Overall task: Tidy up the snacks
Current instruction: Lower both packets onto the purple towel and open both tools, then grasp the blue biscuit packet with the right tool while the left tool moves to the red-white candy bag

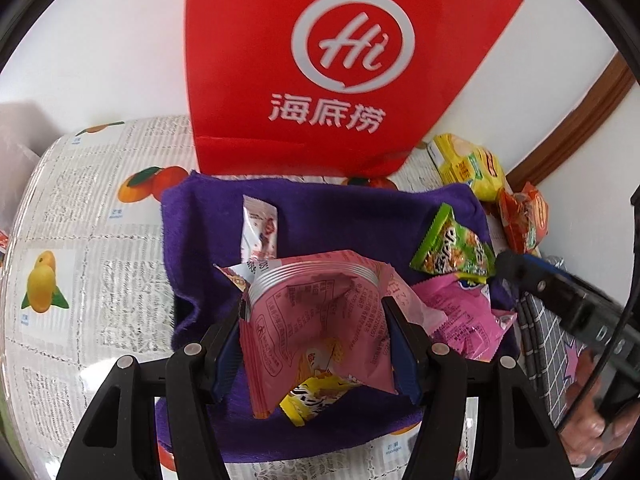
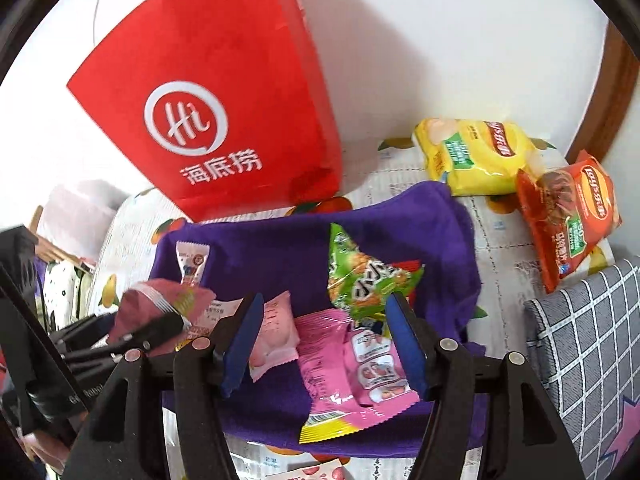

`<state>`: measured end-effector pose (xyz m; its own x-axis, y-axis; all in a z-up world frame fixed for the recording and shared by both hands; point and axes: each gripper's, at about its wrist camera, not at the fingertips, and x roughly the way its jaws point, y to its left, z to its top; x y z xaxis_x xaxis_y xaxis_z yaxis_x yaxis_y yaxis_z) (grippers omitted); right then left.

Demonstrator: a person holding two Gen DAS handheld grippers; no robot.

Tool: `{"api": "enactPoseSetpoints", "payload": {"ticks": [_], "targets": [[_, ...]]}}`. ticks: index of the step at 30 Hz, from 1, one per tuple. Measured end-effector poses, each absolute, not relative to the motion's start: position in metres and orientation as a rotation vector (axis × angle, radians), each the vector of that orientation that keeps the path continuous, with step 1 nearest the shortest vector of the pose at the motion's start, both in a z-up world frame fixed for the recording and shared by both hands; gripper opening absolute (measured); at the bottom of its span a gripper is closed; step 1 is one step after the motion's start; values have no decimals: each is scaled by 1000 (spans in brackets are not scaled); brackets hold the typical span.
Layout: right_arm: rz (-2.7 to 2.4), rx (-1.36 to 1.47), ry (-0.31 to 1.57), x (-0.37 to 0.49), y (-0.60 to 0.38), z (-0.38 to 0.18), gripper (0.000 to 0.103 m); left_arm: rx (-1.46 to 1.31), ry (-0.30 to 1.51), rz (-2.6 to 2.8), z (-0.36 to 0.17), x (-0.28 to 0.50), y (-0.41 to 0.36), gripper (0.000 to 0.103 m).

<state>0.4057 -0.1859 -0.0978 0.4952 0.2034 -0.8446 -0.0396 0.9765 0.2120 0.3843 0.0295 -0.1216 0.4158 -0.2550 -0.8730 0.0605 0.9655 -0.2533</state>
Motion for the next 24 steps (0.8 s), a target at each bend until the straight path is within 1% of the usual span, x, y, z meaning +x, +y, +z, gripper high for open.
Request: {"api": "enactPoseSetpoints", "payload": {"ticks": [9, 10, 11, 13, 24], "targets": [[151, 171, 1035, 403, -188, -96, 63, -208, 1113, -246, -118, 384, 25, 63], [148, 177, 1030, 402, -190, -95, 63, -216, 1104, -257, -116, 383, 25, 65], [146, 182, 1027, 401, -192, -94, 63, -224, 1096, -265, -113, 383, 25, 70], [142, 194, 1018, 400, -197, -91, 63, -223, 1084, -273, -110, 382, 24, 74], [160, 193, 998, 395, -194, -80, 63, -187, 1095, -252, -107, 382, 23, 74]]}}
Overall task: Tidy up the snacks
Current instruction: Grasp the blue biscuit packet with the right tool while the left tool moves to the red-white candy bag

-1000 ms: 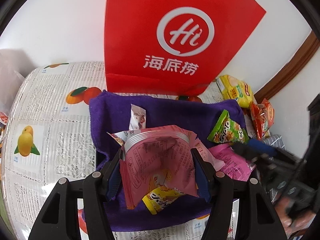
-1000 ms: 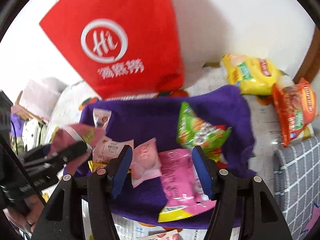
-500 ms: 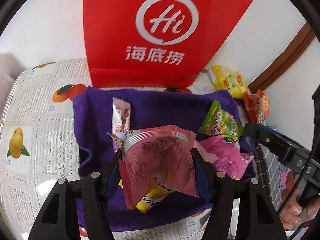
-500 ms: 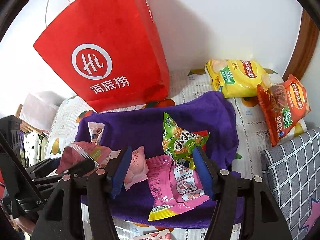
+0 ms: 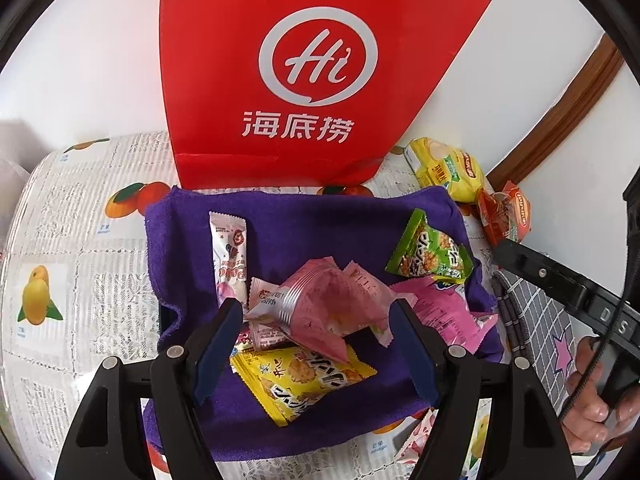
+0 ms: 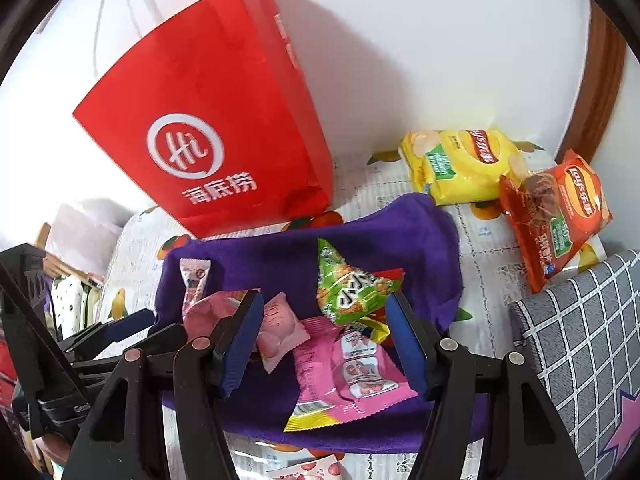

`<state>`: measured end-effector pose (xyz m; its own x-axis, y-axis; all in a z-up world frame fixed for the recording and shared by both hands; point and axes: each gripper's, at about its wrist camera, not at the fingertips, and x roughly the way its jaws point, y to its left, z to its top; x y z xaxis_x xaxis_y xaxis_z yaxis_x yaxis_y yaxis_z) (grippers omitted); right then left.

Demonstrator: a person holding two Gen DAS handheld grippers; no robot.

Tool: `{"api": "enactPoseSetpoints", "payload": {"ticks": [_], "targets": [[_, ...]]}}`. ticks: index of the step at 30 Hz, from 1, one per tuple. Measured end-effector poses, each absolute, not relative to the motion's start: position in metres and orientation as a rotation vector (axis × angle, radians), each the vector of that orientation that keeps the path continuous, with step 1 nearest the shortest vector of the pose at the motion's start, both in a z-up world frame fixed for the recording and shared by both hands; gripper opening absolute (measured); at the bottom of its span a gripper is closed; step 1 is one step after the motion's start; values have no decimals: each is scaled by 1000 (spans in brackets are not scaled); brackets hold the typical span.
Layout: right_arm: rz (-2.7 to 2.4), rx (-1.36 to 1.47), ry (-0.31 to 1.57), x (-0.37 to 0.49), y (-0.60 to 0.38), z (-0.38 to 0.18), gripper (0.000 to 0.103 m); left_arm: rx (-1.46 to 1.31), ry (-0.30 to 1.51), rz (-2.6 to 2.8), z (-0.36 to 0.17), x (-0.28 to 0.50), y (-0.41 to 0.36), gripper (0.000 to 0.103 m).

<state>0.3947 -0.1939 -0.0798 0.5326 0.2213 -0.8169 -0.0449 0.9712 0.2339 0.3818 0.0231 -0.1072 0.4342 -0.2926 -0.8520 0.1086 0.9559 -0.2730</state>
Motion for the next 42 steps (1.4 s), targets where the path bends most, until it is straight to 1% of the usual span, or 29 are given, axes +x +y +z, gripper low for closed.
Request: {"api": "enactPoseSetpoints", "payload": {"ticks": [7, 15, 19, 22, 25, 33, 38, 39, 40, 42], "targets": [[212, 205, 981, 364, -192, -76, 63, -178, 1078, -244, -98, 377, 25, 74], [218, 207, 988, 288, -207, -88, 63, -142, 1059, -261, -80, 362, 10, 74], [225, 184, 999, 250, -213, -103, 63, -95, 1011, -286, -62, 342, -3, 74], [228, 191, 1003, 226, -216, -119, 58, -89, 1008, -301, -56, 329, -9, 74], [268, 225, 1024, 205, -213, -139, 57, -83, 1011, -301, -53, 313, -11, 74], [316, 42, 1101, 165, -182, -175, 57, -93, 1025, -299, -58, 266, 0, 74], [305, -76, 1076, 163, -169, -182, 58, -71, 1040, -290, -66, 238, 8, 74], [296, -105, 1073, 166, -166, -184, 59, -69, 1042, -284, -67, 234, 10, 74], [280, -129, 1073, 169, -164, -188, 62, -66, 1046, -279, -68, 230, 12, 74], [270, -145, 1079, 176, -163, -195, 62, -58, 1050, -272, -70, 224, 14, 74]]}}
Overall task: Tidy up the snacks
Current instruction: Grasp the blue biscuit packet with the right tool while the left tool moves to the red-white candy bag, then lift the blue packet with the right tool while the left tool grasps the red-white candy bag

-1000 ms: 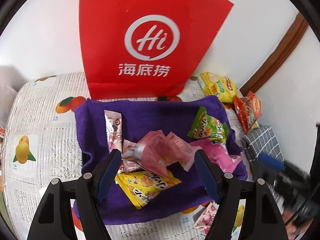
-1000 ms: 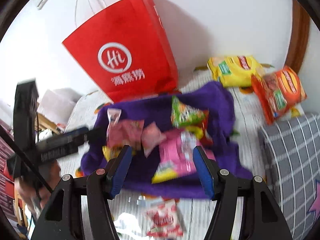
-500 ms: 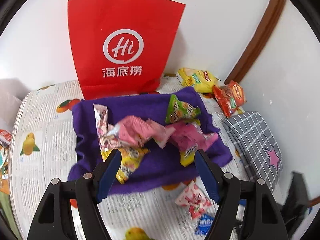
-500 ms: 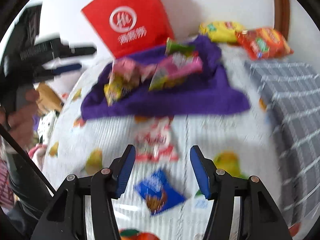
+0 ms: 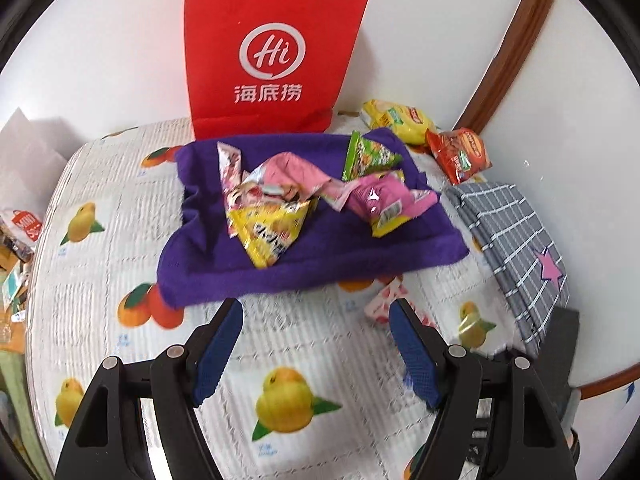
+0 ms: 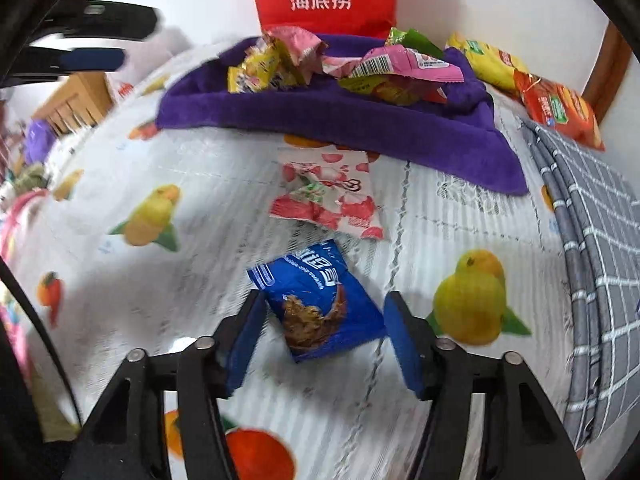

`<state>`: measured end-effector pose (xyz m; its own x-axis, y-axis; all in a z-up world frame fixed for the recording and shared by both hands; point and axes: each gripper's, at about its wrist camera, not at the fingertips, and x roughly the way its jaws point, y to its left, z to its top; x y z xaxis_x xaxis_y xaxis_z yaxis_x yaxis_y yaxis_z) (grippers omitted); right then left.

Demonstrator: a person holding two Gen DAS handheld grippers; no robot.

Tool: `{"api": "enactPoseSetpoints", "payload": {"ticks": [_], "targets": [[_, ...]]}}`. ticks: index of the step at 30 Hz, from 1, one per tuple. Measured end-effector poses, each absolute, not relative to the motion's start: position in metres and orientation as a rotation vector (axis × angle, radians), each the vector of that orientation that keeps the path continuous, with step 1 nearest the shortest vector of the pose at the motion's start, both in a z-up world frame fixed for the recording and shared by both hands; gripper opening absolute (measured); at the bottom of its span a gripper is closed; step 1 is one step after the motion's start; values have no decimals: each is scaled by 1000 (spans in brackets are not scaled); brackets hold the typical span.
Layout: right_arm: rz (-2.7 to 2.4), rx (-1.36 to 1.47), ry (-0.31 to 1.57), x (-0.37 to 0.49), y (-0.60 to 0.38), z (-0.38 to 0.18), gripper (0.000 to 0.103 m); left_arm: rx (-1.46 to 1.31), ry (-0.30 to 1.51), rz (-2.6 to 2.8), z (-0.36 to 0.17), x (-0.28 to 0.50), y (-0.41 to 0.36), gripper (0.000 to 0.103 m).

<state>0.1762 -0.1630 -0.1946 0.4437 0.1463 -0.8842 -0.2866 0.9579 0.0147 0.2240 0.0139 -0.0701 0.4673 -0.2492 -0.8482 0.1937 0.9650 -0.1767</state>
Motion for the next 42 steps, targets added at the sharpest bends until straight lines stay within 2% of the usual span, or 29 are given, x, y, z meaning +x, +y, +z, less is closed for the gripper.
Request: {"api": "enactPoseSetpoints", "payload": {"ticks": [5, 8, 13, 22, 32, 38, 42], "targets": [[289, -113, 1034, 182, -167, -196, 64, -37, 1066, -262, -78, 217, 12, 74], [289, -130, 1004, 176, -166, -195, 52, -48, 1083, -268, -87, 218, 7, 74], [164, -117, 979, 165, -189, -191, 48, -39, 1131, -287, -108, 221, -14, 74], [52, 32, 987, 157, -248, -193, 48, -56, 1219, -302, -151, 225, -47, 73], [52, 7, 903, 147, -250, -200, 50, -156, 1282, -332, -176, 240, -79, 73], [36, 0, 895, 147, -248, -200, 50, -116, 1257, -287, -178, 248, -101, 74], [41, 8, 893, 148, -250, -200, 51, -5, 1214, -256, -182, 246, -125, 83]]}}
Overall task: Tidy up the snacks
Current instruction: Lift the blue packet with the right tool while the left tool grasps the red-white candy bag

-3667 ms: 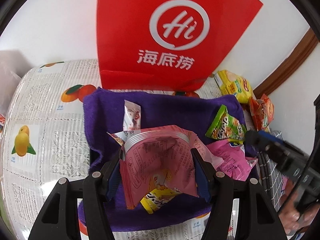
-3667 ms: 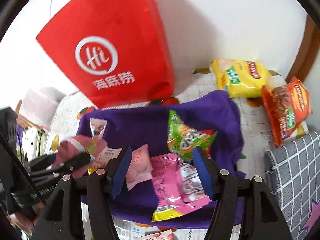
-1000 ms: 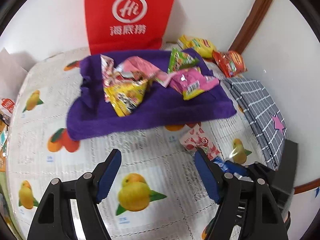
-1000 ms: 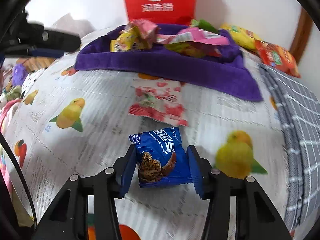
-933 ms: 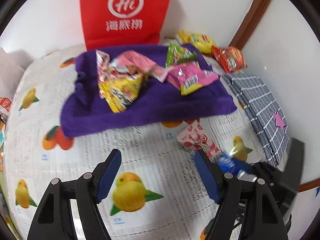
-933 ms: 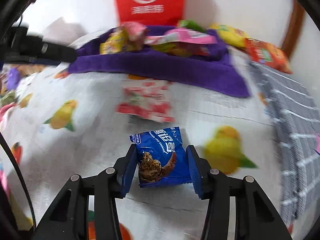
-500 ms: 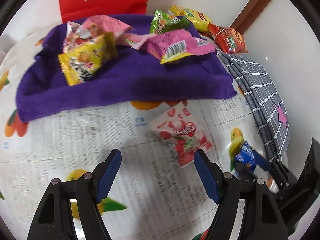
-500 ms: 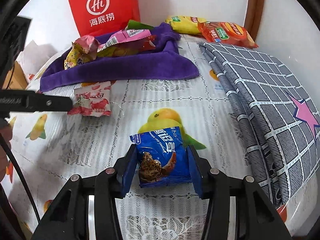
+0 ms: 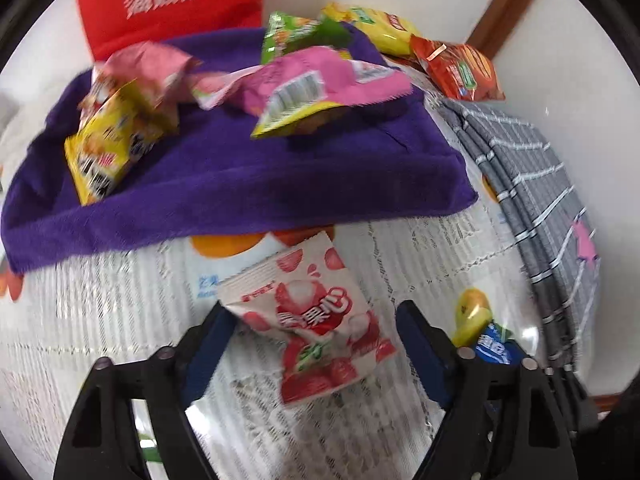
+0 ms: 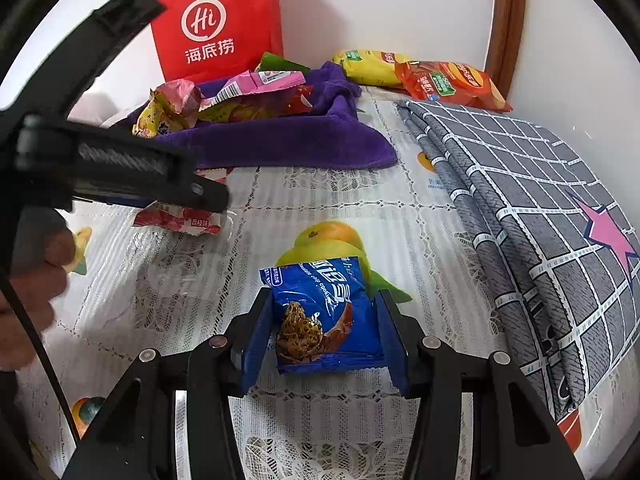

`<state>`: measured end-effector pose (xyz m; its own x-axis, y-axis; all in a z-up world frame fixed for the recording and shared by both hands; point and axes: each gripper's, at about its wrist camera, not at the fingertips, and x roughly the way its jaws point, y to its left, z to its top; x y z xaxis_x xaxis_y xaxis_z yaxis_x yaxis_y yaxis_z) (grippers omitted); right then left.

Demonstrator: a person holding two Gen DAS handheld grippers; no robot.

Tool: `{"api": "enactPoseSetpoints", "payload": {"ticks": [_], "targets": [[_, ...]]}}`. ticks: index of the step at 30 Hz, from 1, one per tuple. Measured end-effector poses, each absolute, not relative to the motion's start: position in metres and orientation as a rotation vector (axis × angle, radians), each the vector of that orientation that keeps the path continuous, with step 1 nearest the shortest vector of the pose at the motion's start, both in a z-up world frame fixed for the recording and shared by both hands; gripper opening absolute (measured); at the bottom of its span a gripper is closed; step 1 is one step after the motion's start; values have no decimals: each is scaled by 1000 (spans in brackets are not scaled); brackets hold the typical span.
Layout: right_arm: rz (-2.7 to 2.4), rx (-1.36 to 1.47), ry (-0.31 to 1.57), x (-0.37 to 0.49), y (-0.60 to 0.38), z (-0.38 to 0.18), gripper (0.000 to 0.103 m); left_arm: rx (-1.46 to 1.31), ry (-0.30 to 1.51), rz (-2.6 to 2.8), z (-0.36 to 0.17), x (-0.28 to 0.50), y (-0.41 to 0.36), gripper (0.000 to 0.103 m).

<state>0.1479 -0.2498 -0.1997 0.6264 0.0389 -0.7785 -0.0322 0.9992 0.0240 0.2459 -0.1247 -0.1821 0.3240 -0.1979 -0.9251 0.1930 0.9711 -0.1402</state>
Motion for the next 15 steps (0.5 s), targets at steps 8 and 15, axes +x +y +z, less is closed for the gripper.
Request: {"api": "enactPoseSetpoints", "payload": {"ticks": [8, 15], "targets": [[44, 13, 891, 148, -250, -200, 51, 117, 1160, -186, -185, 241, -140, 75], [43, 8, 891, 148, -250, -199, 51, 93, 1149, -193, -180, 236, -123, 56]]}}
